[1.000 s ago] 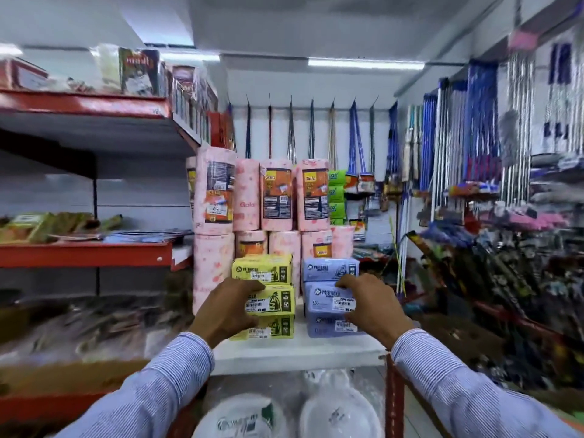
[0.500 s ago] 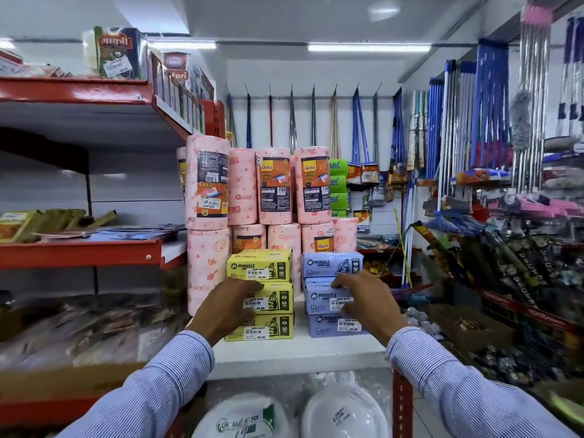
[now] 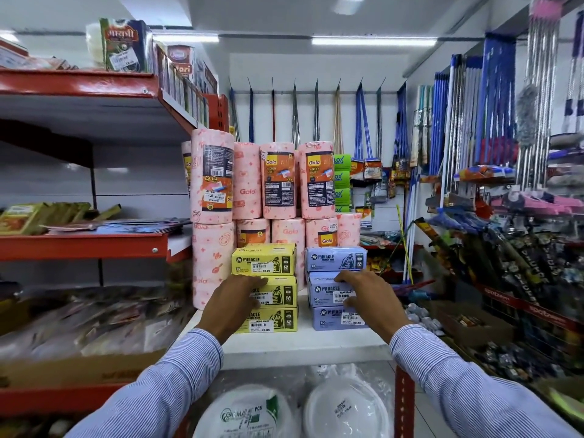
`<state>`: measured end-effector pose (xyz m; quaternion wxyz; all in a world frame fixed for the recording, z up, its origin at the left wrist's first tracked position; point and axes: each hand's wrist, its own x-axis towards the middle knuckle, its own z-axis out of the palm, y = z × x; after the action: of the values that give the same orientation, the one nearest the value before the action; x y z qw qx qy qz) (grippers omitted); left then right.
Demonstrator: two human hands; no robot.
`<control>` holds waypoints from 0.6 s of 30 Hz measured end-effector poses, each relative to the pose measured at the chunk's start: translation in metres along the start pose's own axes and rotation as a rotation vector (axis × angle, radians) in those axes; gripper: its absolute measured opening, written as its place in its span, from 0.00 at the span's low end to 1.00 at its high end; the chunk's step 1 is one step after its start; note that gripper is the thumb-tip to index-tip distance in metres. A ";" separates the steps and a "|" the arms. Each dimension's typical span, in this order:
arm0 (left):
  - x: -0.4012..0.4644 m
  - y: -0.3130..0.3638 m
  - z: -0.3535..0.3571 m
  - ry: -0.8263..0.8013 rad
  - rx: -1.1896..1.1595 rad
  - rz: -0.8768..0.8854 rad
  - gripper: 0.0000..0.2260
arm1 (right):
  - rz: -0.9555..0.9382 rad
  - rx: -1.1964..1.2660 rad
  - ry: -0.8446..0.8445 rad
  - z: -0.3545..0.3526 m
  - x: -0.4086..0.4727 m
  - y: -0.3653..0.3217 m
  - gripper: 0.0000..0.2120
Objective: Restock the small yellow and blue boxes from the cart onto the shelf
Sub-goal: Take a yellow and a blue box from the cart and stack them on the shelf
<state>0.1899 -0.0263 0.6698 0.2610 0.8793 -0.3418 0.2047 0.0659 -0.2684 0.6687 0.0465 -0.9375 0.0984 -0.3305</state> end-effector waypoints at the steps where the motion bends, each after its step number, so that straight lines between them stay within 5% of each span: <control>1: -0.001 0.000 0.000 0.002 0.006 0.000 0.22 | 0.003 0.005 -0.003 0.000 0.000 0.000 0.23; 9: -0.006 0.000 0.005 0.037 0.067 0.018 0.23 | -0.029 -0.044 -0.020 0.004 -0.008 -0.001 0.22; 18: -0.071 0.005 0.025 0.156 0.374 0.269 0.41 | -0.045 -0.203 0.045 0.011 -0.071 -0.014 0.41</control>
<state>0.1424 -0.0094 0.6132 0.0895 0.8404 -0.3909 0.3647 0.0211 -0.2389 0.6193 -0.0583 -0.9317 0.1114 -0.3408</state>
